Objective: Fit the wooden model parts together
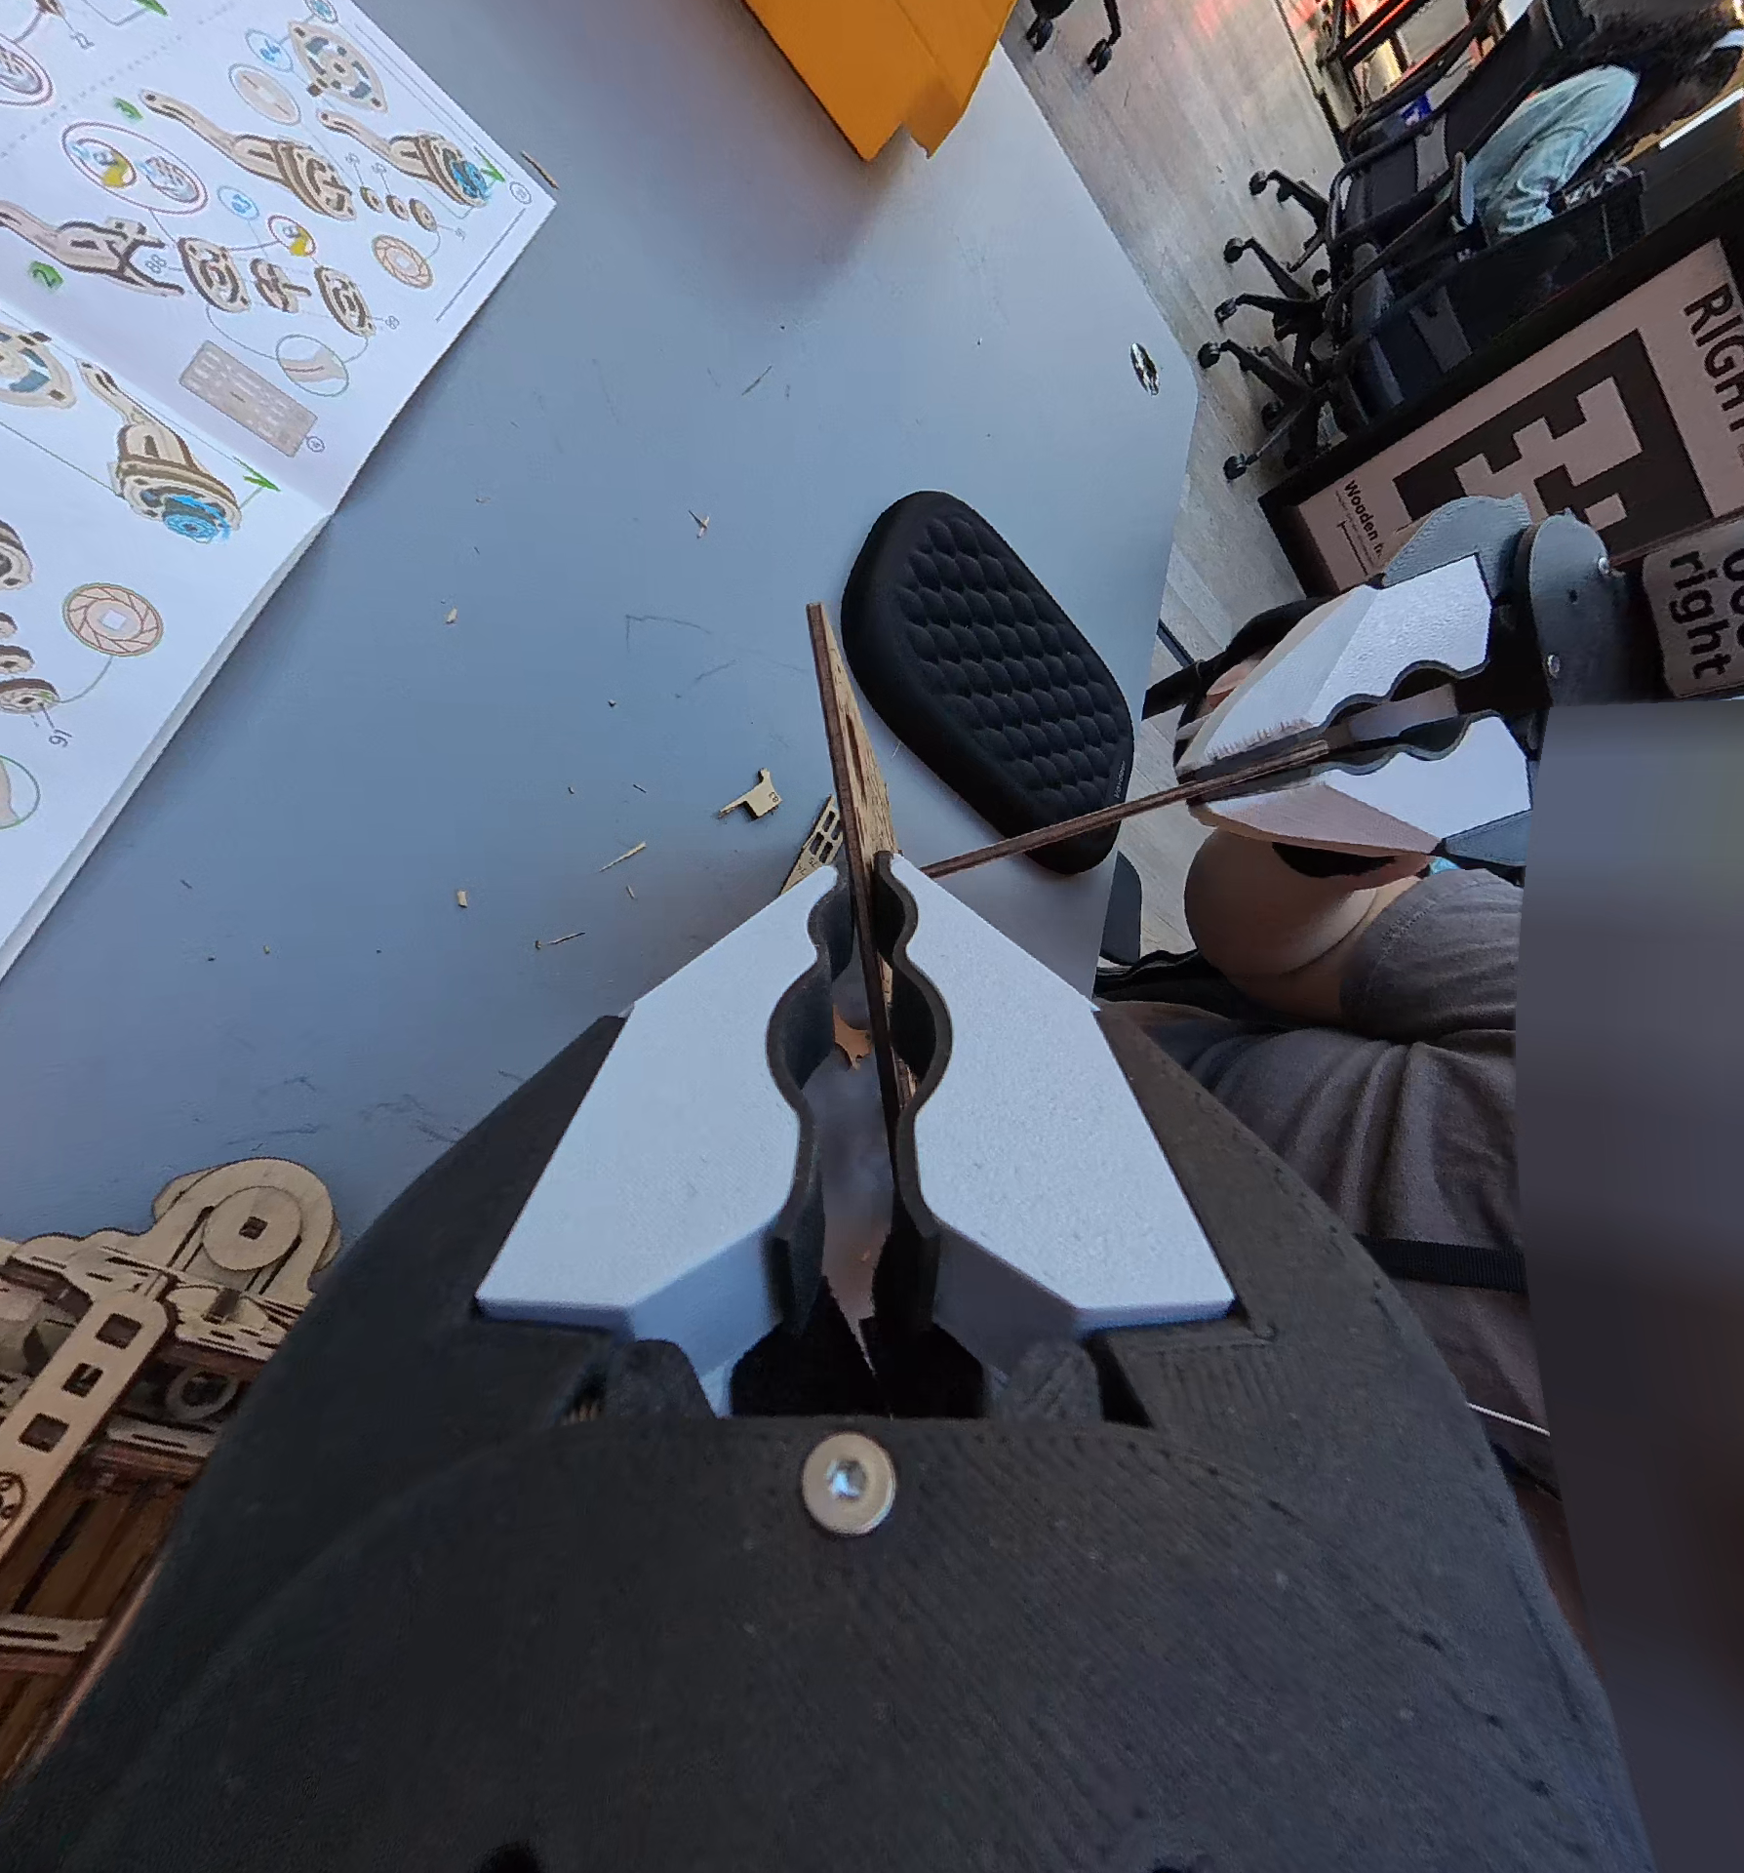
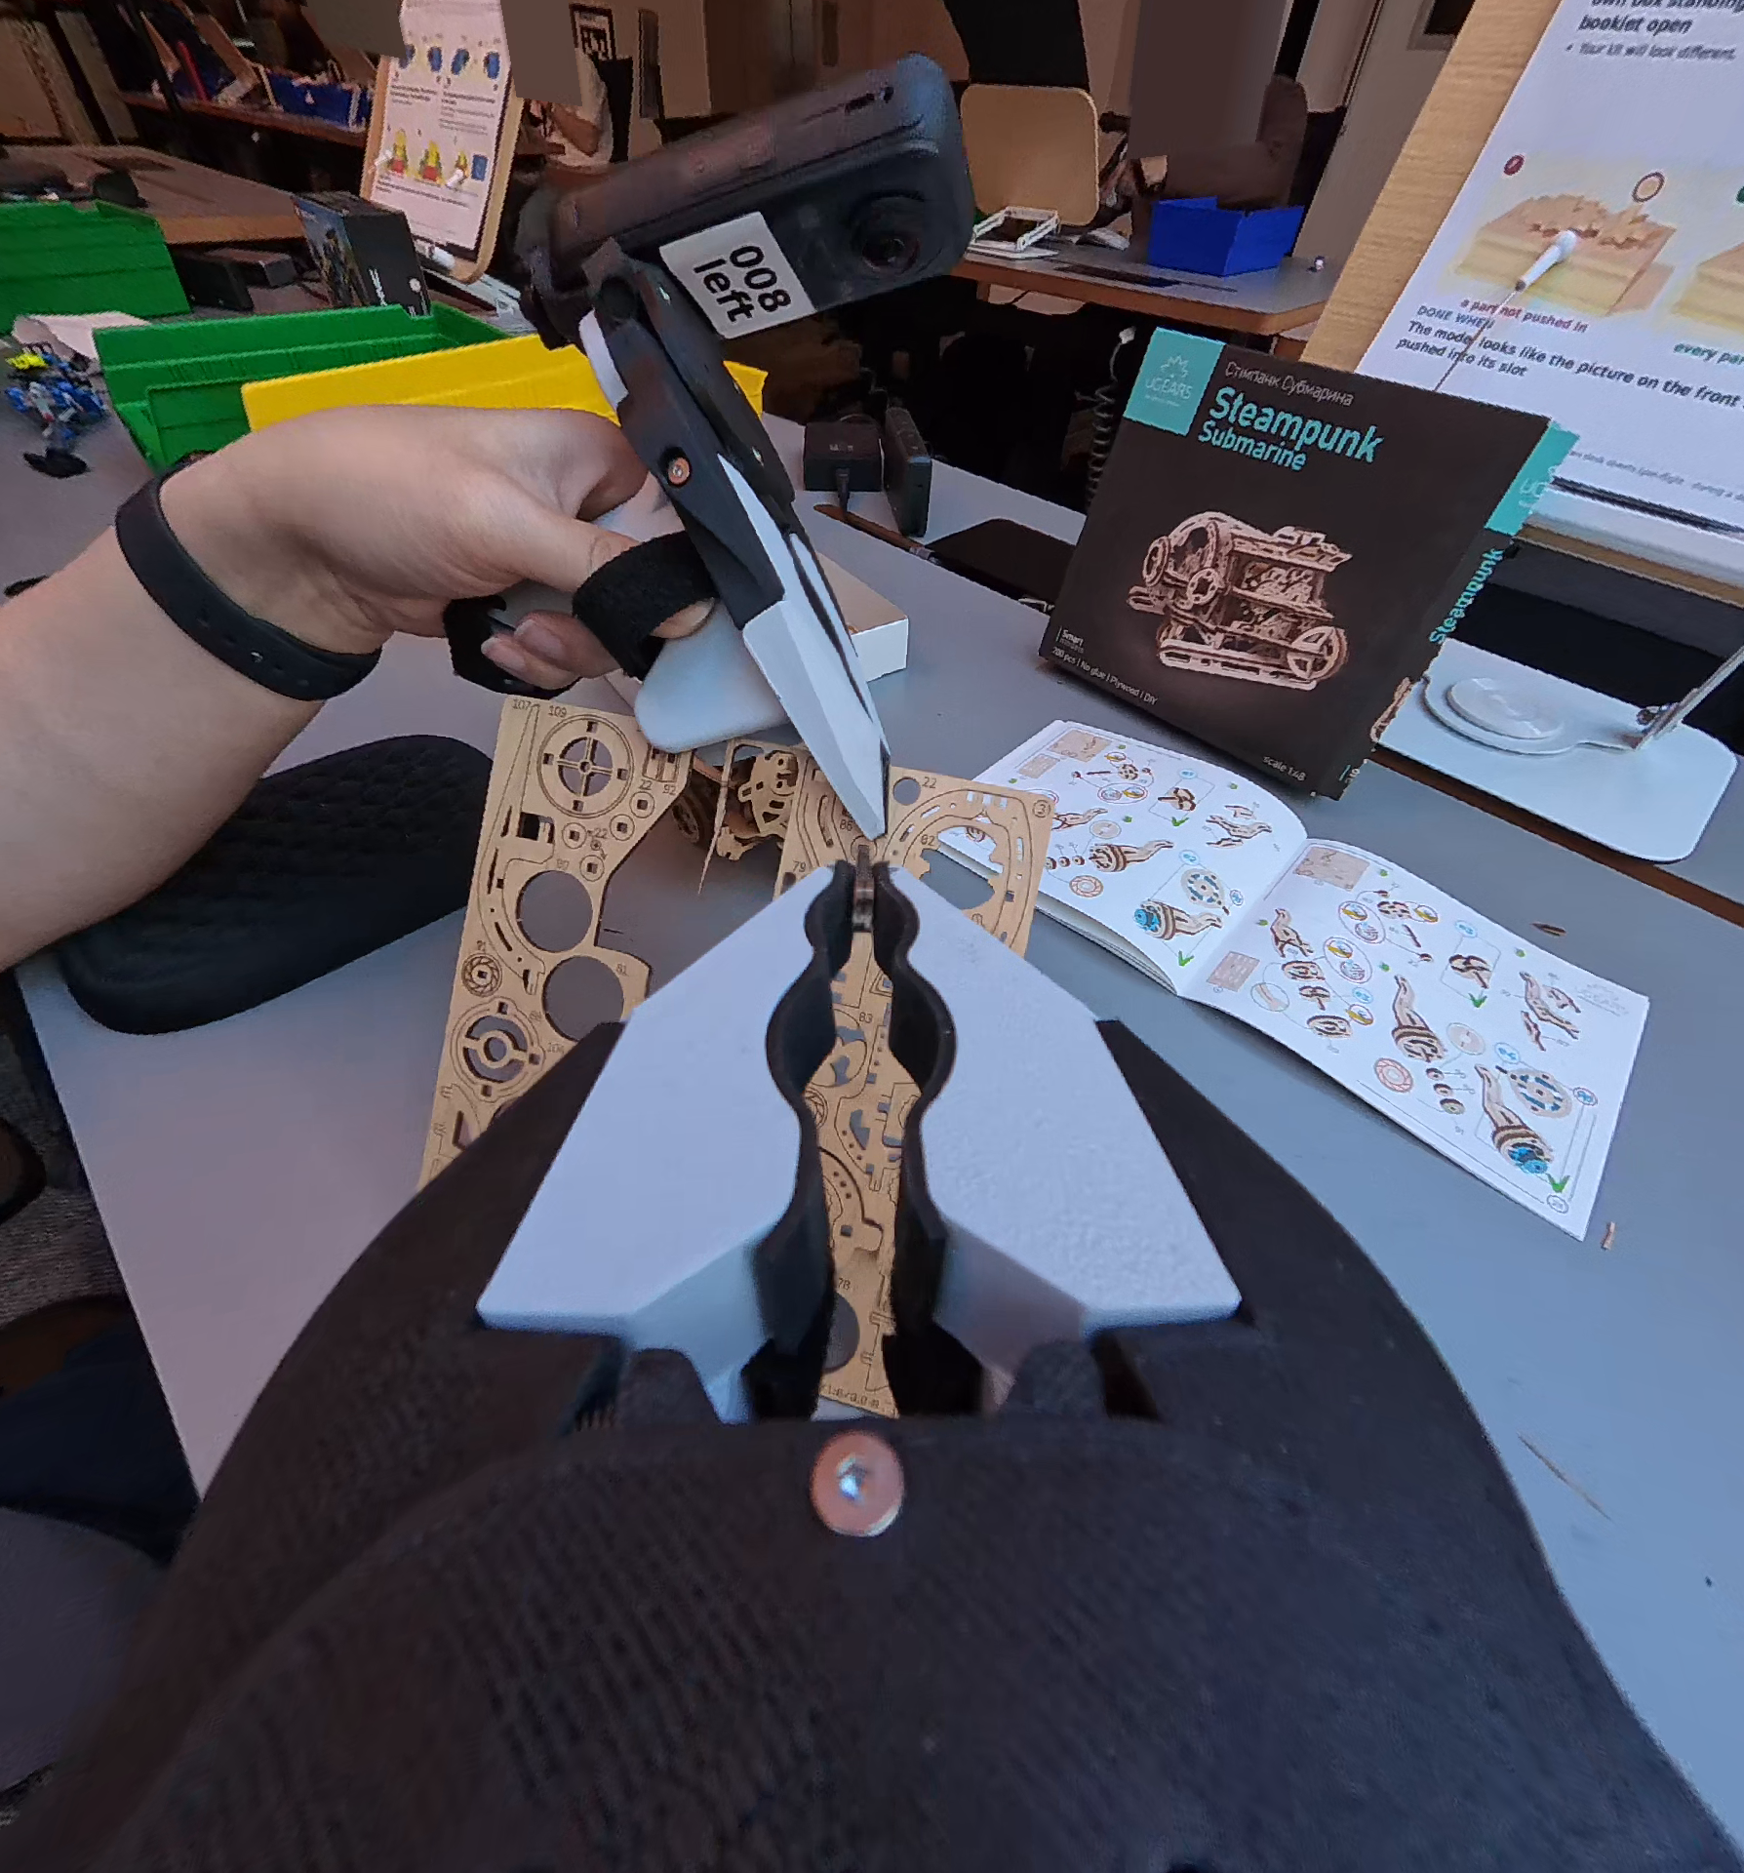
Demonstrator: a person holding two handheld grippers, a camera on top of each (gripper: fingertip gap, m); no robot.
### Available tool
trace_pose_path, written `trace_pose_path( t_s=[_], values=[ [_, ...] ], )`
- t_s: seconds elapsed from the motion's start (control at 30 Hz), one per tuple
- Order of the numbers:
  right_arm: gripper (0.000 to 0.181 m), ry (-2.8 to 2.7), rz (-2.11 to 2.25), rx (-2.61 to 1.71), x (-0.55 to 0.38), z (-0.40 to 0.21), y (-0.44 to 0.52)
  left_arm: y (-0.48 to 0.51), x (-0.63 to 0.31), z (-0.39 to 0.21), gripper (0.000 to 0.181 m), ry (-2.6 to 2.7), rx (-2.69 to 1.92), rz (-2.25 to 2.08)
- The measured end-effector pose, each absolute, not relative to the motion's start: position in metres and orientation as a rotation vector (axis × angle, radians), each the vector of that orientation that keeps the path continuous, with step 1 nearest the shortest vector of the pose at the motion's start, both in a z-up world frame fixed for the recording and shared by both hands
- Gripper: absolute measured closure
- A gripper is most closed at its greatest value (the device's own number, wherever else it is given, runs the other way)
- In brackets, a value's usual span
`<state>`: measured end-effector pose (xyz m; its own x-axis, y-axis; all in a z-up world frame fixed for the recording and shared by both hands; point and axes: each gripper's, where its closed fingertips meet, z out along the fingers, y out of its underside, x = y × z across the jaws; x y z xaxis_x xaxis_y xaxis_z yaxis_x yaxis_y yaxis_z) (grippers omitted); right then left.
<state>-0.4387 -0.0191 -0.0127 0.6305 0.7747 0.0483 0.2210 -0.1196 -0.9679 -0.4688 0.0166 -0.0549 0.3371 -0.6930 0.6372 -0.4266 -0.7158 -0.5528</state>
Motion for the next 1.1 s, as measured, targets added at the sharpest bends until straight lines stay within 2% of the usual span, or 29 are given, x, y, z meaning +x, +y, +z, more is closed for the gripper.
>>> trace_pose_path(
  t_s=[0.3,0.63,0.87,1.1],
  values=[
    [0.179,-0.986,0.287,-1.557,-0.451,-0.018,-0.024,0.021,-0.472,-0.059,0.18,1.006,-2.326,-1.274],
    [0.18,-0.856,0.71,-1.611,-0.433,-0.032,-0.015,0.024,-0.473,-0.056,0.179,0.964,-2.316,-1.325],
    [0.179,-1.022,0.262,-1.53,-0.453,-0.019,-0.021,0.025,-0.472,-0.061,0.18,0.983,-2.328,-1.265],
    [0.179,-0.942,0.709,-1.661,-0.442,-0.008,0.001,0.022,-0.472,-0.06,0.179,0.995,-2.326,-1.263]
  ],
)
